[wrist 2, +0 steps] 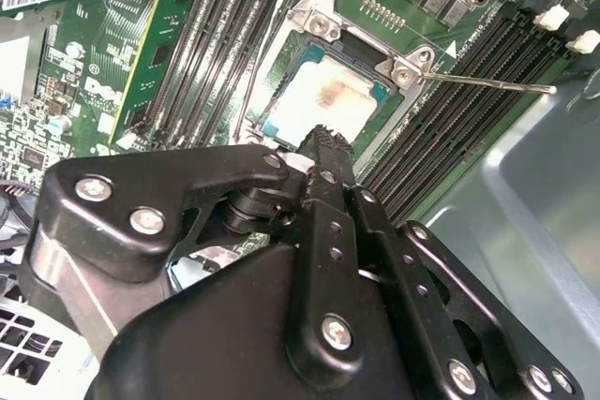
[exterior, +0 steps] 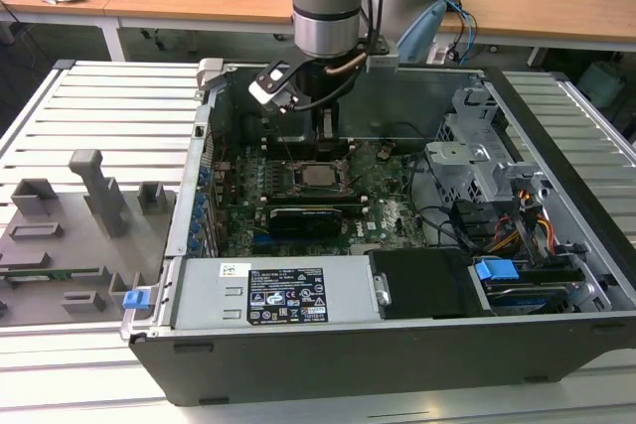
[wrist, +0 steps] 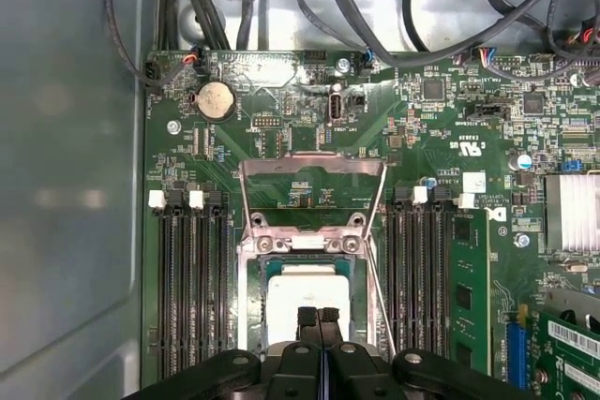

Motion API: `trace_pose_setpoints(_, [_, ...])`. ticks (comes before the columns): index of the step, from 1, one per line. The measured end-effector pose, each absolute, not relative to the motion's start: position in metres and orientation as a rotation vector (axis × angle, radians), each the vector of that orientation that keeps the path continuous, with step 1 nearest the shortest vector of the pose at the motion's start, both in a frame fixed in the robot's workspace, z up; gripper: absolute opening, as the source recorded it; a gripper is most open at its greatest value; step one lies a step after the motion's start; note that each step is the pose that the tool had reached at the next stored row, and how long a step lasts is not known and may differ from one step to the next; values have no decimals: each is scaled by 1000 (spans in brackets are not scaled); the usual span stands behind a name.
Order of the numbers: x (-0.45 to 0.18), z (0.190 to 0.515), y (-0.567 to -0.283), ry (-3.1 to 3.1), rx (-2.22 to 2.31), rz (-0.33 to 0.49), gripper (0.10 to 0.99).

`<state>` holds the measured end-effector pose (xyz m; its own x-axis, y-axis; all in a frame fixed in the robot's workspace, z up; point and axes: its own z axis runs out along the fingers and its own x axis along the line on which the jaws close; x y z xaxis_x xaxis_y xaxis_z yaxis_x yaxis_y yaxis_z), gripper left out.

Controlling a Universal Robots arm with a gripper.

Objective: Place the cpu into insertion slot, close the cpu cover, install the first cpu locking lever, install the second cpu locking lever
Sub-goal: 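Close the cpu cover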

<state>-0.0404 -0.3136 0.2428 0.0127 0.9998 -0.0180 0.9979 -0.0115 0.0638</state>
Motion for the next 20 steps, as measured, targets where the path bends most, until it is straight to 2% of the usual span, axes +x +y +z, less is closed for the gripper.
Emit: trace_pose_setpoints(20, [-40,254,-314,2161,2199,49,106])
